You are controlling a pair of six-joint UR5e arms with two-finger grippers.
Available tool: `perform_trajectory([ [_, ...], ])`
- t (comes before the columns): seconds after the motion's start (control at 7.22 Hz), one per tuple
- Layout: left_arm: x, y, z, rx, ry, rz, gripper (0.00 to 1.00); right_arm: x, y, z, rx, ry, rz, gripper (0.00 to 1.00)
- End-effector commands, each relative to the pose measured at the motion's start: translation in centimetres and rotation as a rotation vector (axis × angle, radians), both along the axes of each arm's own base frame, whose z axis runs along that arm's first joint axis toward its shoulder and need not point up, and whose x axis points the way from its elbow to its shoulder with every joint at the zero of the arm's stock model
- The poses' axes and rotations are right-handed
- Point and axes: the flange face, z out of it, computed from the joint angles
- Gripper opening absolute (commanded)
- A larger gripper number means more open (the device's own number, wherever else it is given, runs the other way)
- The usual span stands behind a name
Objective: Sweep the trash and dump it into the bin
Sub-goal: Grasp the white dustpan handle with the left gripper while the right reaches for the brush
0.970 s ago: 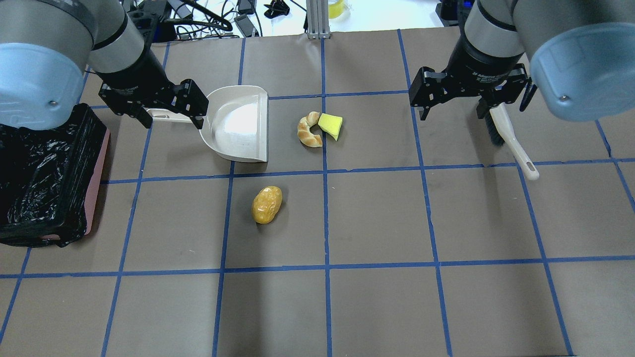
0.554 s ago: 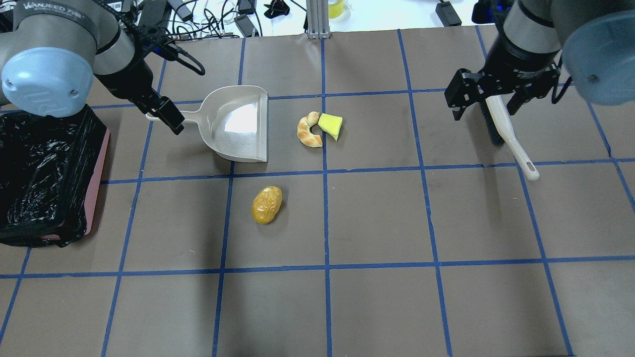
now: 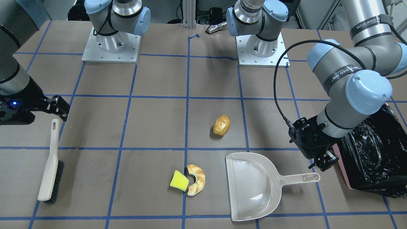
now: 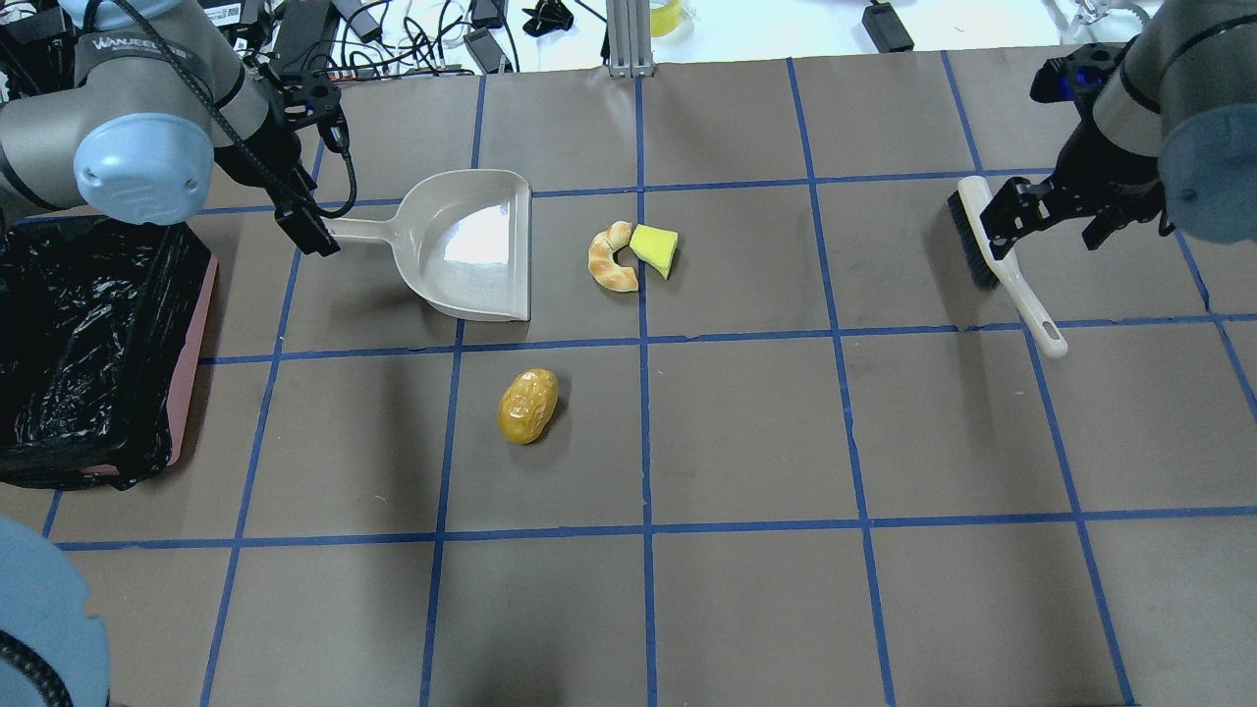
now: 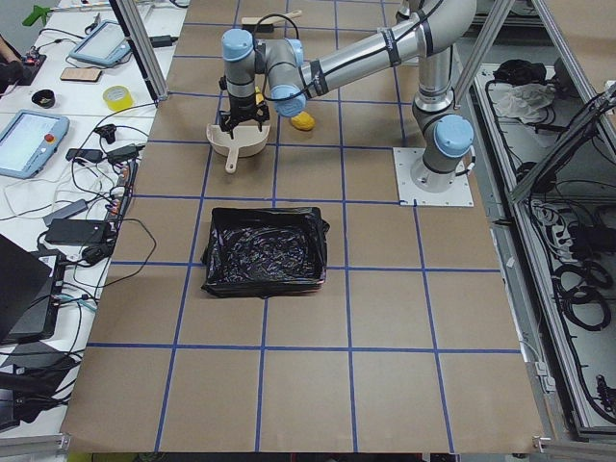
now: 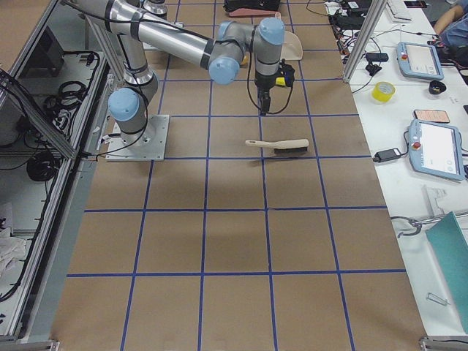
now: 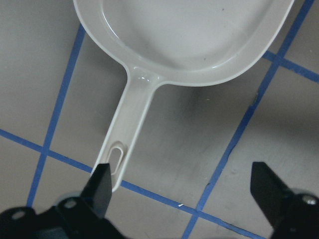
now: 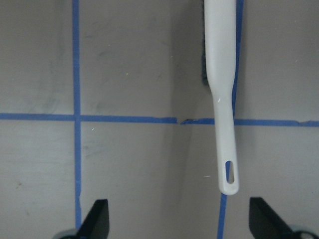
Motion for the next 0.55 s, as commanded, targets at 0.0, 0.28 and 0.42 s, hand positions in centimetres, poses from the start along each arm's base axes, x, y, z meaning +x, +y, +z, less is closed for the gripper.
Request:
perform_trajectory([
  [0.0, 0.4, -2.5, -2.7, -0.016, -0.004, -0.09, 1.0, -2.6, -1.5, -4.7, 0.007, 0.008, 0.002, 1.0],
  [0.28, 0.1, -3.5, -5.0, -0.025, 0.039, -0.141, 1.0, -3.7, -2.6, -7.5, 0.019, 0.053, 0.017, 0.99],
  [0.42, 0.2, -3.9, -5.7, -0.029, 0.04, -0.152, 1.0, -4.1, -2.3, -8.7, 0.041, 0.045, 0.014, 0.99],
])
